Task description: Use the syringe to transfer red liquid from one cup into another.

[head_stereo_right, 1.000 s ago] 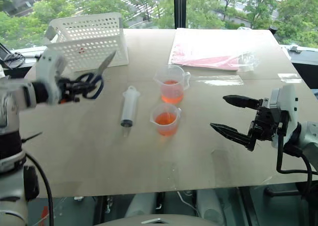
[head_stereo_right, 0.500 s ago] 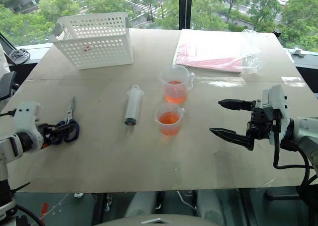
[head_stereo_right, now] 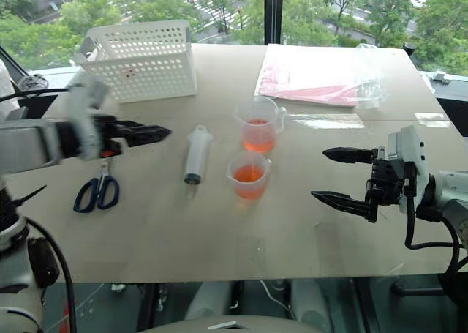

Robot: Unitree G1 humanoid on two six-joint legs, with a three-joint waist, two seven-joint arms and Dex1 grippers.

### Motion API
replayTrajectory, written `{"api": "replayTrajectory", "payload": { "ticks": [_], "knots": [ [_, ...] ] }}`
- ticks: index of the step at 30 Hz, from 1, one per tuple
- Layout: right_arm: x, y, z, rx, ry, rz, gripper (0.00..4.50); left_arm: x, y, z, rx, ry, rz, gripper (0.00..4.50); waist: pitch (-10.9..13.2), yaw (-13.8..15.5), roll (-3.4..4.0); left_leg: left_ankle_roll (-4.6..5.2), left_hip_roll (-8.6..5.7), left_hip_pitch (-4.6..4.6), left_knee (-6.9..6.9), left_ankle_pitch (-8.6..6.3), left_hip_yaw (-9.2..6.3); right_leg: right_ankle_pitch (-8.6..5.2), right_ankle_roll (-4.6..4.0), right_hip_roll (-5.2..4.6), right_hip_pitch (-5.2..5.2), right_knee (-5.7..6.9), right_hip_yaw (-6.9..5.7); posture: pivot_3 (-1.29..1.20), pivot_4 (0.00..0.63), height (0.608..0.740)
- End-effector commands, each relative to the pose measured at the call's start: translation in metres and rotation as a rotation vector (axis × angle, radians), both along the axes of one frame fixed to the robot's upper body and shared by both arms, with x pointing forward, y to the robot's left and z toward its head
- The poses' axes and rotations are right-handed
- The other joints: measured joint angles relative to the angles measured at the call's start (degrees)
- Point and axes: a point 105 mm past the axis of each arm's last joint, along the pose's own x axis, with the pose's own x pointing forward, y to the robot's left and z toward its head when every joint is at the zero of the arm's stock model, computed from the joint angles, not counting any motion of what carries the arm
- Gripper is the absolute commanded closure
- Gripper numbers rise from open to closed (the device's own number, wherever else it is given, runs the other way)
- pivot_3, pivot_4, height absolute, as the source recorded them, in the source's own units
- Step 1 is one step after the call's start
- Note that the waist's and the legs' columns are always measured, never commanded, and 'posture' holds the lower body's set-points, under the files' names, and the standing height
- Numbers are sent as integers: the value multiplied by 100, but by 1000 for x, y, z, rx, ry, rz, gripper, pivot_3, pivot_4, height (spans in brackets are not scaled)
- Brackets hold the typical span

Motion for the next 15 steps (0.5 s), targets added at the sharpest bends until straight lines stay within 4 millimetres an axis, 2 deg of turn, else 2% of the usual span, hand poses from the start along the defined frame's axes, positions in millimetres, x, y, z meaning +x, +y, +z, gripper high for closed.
{"api": "replayTrajectory", "payload": {
  "ticks": [1, 7, 13, 15],
  "knots": [
    [-6, -3, 17, -33, -85, 8, 0, 25, -4, -13, 176, 105, 114, 149, 3, -3, -5, 0, 1, -2, 2, 0, 0, 0, 0, 0, -2, 0, 1, 0, 150, 740],
    [-10, 2, 22, -26, -108, 3, 0, 59, -4, -18, 255, 297, 304, 149, 4, -46, -6, 0, -17, -14, -6, 0, 4, 0, -1, 3, -16, -6, 3, 0, 150, 740],
    [-17, 10, 22, -3, -117, -19, 0, 63, -25, -41, 239, 505, 315, 149, 4, -8, -6, -1, -28, -25, -10, 0, 15, -2, 0, -1, -15, -21, -10, 0, 150, 740],
    [-20, 11, 20, 2, -113, -26, 0, 61, -28, -53, 249, 555, 324, 663, 5, -9, -7, -1, -33, -27, -9, 0, 18, -2, 1, -5, -15, -22, -11, 0, 150, 740]
  ]
}}
